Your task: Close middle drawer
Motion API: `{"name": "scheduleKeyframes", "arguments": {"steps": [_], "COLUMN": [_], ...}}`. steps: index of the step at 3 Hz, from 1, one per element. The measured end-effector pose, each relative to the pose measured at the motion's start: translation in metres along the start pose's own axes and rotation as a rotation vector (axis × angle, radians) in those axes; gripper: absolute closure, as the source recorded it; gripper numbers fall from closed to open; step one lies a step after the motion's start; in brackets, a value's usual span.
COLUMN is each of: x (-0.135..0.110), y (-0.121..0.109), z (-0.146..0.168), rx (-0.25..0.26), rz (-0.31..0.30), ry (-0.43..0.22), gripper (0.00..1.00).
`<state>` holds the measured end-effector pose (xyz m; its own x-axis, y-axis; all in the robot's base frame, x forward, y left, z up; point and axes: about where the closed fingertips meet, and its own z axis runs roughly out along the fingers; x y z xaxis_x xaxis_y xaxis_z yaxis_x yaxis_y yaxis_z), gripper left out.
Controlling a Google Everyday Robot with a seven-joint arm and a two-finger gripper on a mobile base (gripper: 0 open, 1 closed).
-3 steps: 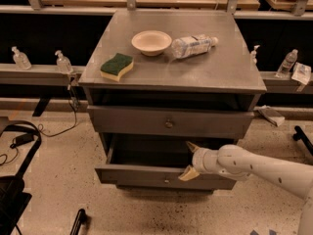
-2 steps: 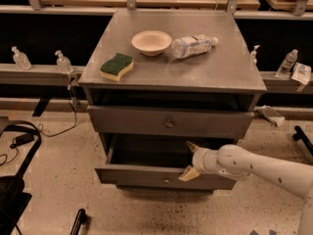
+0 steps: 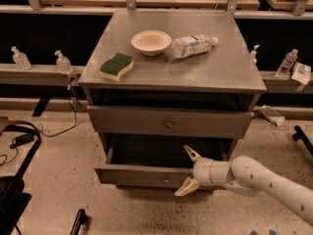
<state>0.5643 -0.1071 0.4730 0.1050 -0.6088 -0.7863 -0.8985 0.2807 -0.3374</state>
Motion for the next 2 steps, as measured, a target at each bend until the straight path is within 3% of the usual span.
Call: {"name": "scheduleKeyframes", "arguments": {"steps": [1, 2], "x": [-0.042, -0.058], "y": [0.037, 0.07], "z": [-0.023, -0.042], "rx": [-0.06, -0.136], "rz": [0.045, 0.086], "ry": [-0.197, -0.267], "gripper": [0.0, 0.15]}}
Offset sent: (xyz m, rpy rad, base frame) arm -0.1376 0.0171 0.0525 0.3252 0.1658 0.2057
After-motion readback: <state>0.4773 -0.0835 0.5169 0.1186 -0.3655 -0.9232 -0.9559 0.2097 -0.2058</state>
